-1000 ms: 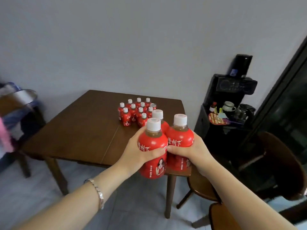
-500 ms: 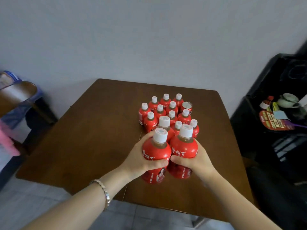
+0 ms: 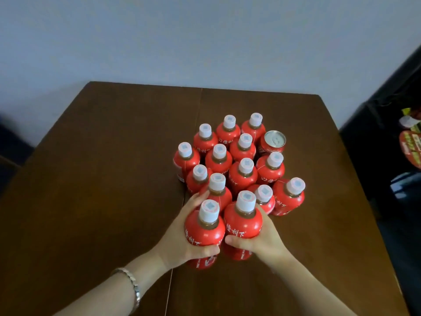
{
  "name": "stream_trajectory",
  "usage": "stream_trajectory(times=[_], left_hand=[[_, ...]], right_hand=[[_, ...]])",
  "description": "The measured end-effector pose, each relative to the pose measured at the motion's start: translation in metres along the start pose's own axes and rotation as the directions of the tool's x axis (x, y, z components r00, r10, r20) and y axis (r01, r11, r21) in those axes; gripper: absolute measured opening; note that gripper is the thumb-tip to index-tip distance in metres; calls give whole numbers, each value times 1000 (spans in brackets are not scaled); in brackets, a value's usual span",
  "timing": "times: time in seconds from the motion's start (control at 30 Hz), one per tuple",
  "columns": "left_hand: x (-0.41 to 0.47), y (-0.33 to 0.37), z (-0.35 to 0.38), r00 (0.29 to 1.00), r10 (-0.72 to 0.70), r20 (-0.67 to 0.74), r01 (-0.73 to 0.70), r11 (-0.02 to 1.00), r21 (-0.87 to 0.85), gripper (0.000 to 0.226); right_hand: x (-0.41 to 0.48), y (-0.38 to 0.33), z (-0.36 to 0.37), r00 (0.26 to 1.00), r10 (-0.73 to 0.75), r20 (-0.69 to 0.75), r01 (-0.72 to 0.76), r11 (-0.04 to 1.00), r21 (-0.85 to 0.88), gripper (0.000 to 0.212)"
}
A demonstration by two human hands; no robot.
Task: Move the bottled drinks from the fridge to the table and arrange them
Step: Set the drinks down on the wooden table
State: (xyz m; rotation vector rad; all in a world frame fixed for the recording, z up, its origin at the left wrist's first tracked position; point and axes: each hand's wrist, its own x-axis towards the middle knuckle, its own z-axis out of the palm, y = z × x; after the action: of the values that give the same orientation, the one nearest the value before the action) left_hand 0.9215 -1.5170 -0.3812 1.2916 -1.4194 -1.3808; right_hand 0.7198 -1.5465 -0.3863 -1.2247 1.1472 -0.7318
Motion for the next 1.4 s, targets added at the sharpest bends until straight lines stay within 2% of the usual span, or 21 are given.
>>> stream_trajectory(times=[0.1,0.2,0.27,0.37,0.43,0.5,0.6,0.7,0.77,0.87,0.97,1.0,1.07,1.13,1.17,1.27,1.33,1.4], left_hand=[[10,-24,-4,1000,24,-3,-24,996,91,99],[15,-47,-8,996,30,79,-41,989,142,103],[19,-51,-6,995,20,94,-31,993,110,103],[22,-50,-6,998,-64,7,64,998,15,97],[19,-47,-11,994,-77,-79,88,986,140,87],[15,-39,-17,991,-72,-115,107,937,332,75],[12,-32,-24,988,-144,-54,152,863,482,78],[9,-26,-28,982,-187,7,144,780,609,88],[8,-25,-27,988,-157,-9,127,764,633,89],[13,-25,-21,983,-152,-105,185,796,577,89],[23,-24,-14,969,-196,-151,247,811,531,92],[26,-24,-14,957,-243,-161,291,819,495,91],[30,-26,-13,888,-437,-146,460,827,323,90],[35,-27,-13,797,-598,-88,604,786,133,93],[37,-29,-13,773,-628,-88,634,764,118,98],[45,-27,-14,747,-659,-91,661,720,211,101],[44,-15,-18,727,-684,-70,658,663,356,80],[39,4,-22,662,-748,48,591,561,580,52]], right_hand=[[5,14,3,997,2,-83,-4,1000,-28,84],[0,28,13,984,31,-173,-42,998,-55,92],[-5,31,22,967,25,-252,-35,999,-36,92],[-3,33,37,926,14,-378,-31,999,-37,88],[-2,37,47,913,8,-409,-52,994,-98,78],[-6,43,56,891,75,-447,-173,968,-184,77],[-19,47,63,797,325,-509,-459,874,-160,80],[-23,38,69,782,425,-456,-495,868,-40,70],[-15,36,69,774,472,-422,-528,849,-20,72],[-1,49,63,734,531,-423,-578,816,20,92],[8,49,63,686,570,-452,-613,788,63,94],[10,46,63,670,581,-461,-625,777,71,93],[14,39,66,646,598,-475,-656,753,54,82],[18,38,66,619,622,-479,-693,720,39,65],[18,37,66,613,631,-476,-705,708,31,58],[21,31,63,612,648,-453,-740,671,-41,47],[21,21,58,611,702,-366,-778,619,-112,34],[14,12,51,609,747,-267,-793,570,-213,25]])
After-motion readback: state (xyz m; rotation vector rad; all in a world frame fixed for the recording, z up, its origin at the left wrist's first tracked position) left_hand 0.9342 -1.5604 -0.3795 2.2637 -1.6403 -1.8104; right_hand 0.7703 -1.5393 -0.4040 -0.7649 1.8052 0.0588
